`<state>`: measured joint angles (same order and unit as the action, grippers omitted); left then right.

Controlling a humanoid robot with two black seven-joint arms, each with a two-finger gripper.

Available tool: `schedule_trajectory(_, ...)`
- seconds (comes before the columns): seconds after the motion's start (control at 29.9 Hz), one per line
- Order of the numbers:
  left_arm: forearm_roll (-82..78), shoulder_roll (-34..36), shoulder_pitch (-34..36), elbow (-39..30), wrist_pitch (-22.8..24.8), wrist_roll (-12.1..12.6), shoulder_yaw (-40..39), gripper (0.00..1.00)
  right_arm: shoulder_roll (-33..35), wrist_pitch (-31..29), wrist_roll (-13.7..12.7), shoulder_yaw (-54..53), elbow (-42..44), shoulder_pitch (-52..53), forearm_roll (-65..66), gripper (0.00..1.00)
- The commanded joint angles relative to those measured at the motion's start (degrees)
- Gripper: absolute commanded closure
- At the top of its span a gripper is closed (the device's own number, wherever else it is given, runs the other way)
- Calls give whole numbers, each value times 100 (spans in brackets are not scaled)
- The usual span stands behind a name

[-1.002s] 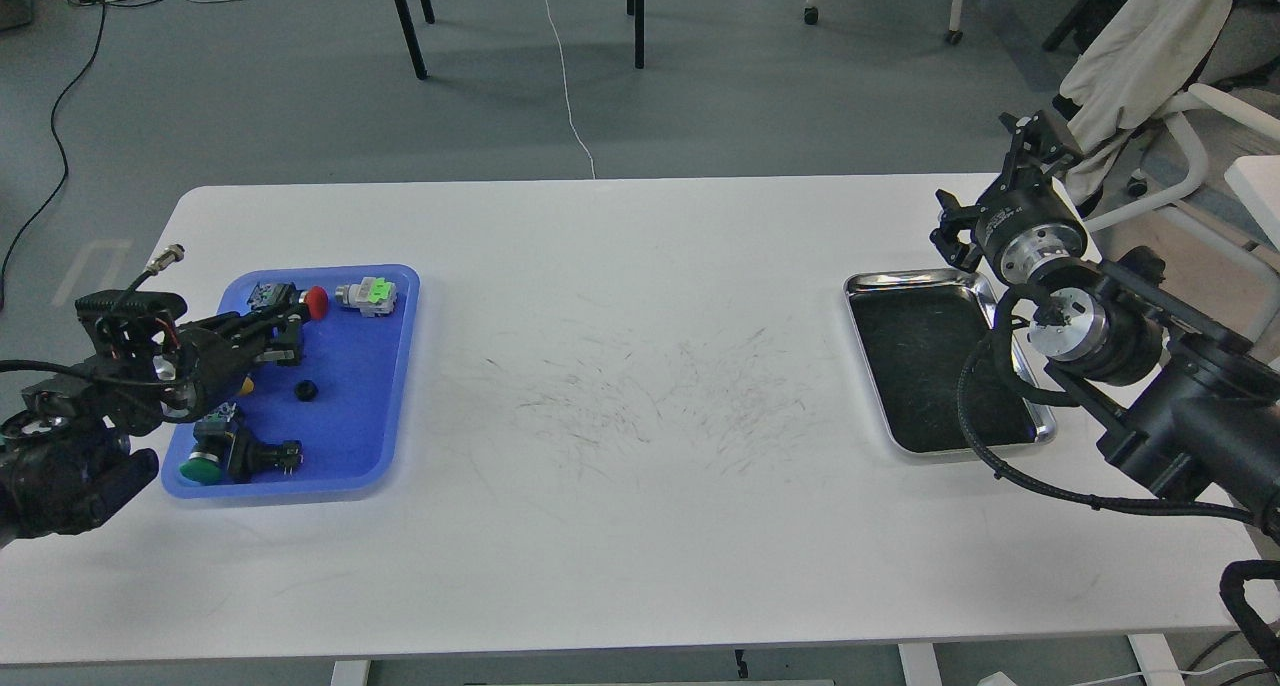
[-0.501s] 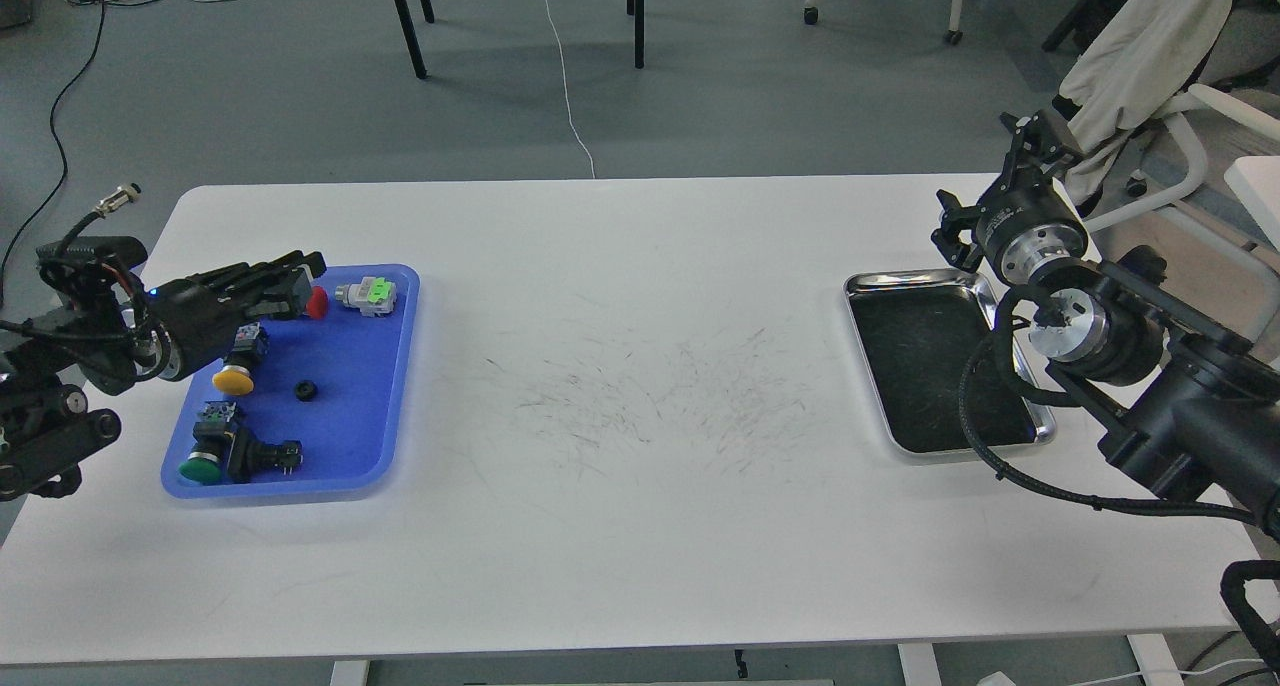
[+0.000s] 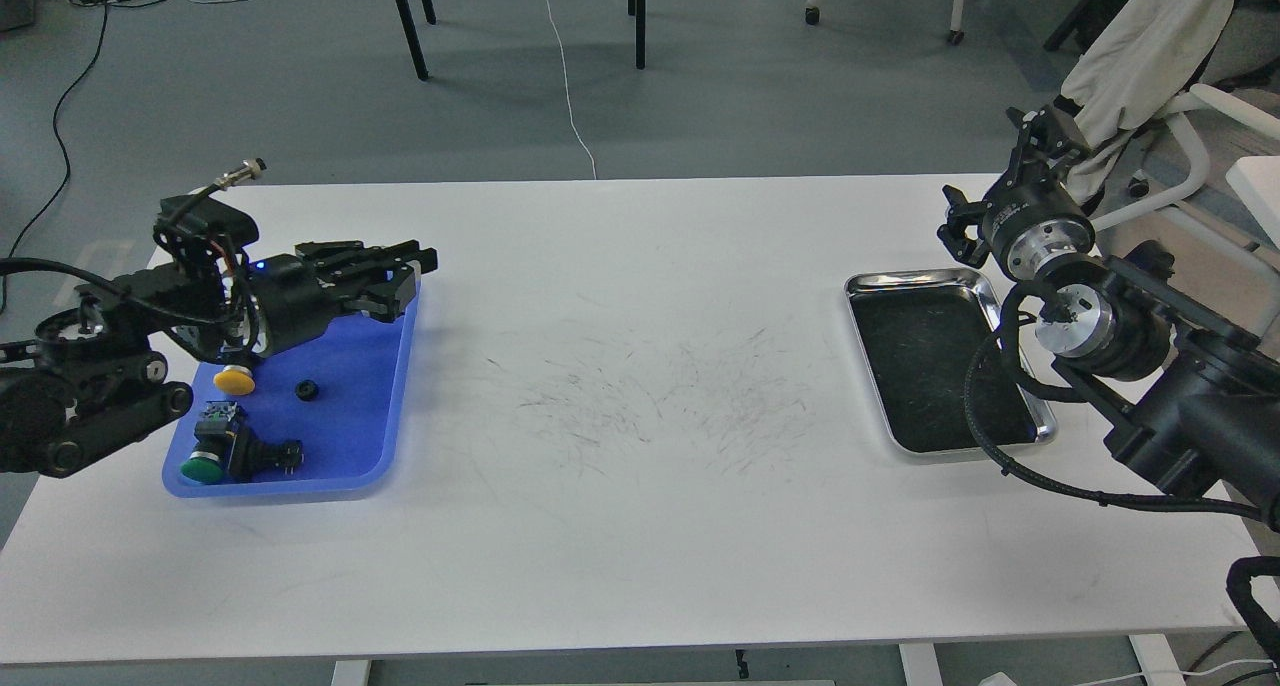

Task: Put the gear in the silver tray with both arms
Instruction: 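Lift the black gear and carry it toward the silver tray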

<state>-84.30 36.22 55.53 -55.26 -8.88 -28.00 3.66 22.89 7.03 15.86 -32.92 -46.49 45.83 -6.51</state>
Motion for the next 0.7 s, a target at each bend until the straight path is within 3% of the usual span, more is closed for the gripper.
schedule_trajectory(0.0,-209,-352,19,-151,106,0,21,98,31,0,-4,5,17,22,-8,1)
schedule_trajectory(0.37,-456,-1775,2,-231,194,0,407,98,303,0,-66,523,26,383,-17,1)
schedule_trajectory(0.67,-447,-2962,-77,330,203,0,645,98,304,0,-74,533,35,392,-17,1)
